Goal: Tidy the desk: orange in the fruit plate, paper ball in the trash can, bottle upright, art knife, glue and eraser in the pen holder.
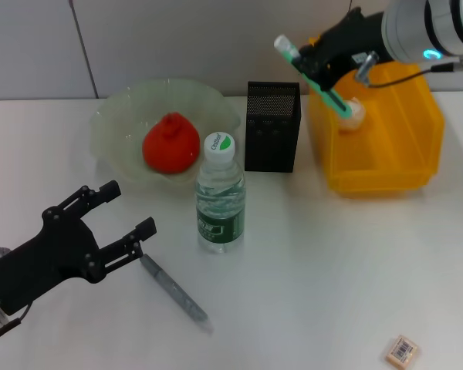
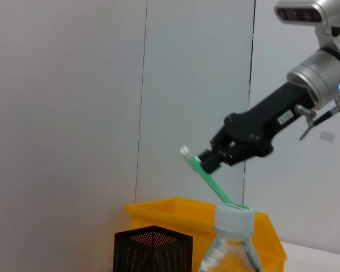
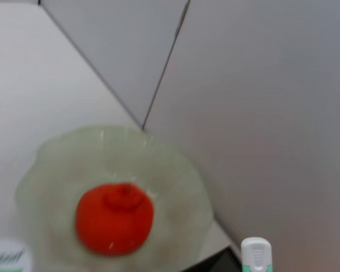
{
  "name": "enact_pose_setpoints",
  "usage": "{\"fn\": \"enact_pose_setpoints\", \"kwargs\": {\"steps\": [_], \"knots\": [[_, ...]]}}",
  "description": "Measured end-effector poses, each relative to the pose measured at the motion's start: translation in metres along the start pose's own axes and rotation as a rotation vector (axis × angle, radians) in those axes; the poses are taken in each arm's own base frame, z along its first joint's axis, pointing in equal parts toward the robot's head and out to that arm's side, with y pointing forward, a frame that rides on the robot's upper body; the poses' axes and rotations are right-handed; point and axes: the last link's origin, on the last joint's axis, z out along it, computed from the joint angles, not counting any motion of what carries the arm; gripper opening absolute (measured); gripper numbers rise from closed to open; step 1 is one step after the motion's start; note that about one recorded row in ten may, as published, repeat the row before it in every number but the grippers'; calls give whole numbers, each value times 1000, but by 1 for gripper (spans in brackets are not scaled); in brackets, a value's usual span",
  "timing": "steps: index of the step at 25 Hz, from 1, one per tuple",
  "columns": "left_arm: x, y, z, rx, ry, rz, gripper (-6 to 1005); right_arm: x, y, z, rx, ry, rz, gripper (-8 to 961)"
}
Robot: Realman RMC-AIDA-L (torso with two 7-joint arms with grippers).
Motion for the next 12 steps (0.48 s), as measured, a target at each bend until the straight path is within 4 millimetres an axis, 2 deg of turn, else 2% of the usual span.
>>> {"fn": "enact_pose_setpoints", "kwargs": {"steps": [4, 12], "knots": [[0, 1, 0, -2, 0, 0, 826, -8, -8, 0, 34, -79, 40, 98], [1, 1, 0, -7, 6, 0, 826, -12, -14, 6, 36, -206, 89, 103]]}}
